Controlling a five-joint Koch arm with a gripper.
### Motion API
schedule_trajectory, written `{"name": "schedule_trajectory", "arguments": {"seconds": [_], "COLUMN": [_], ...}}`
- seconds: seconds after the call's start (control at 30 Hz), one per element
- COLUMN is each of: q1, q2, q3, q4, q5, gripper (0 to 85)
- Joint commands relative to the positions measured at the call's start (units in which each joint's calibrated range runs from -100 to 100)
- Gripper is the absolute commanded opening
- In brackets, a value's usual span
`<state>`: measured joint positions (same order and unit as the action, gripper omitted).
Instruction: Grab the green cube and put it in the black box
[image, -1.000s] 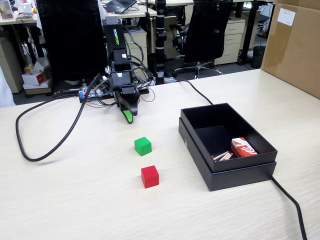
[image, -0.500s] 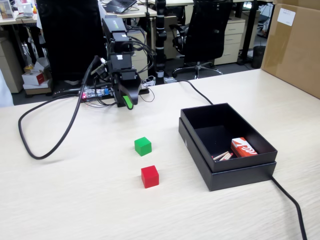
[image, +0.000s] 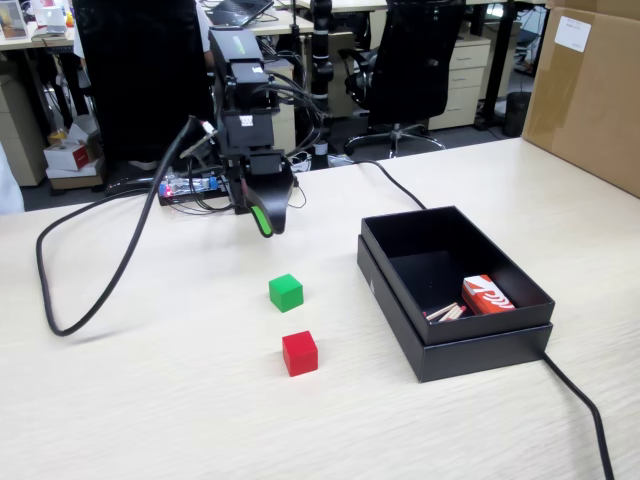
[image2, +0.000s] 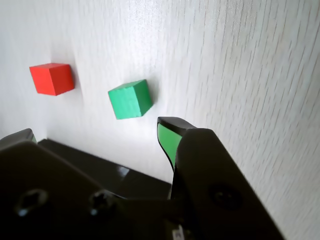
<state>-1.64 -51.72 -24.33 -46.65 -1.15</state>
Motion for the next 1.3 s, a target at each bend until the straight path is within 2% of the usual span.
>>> {"name": "schedule_trajectory", "arguments": {"seconds": [0.0, 1.1, 1.27], "q1": [0.0, 0.6, 0.7], "q2": [0.9, 29.6, 33.6], "q3": [5.4, 12.6, 14.2], "q4": [-0.6, -0.6, -0.6], "q5": [-0.2, -0.9, -1.5], "gripper": [47.5, 47.5, 44.9]}}
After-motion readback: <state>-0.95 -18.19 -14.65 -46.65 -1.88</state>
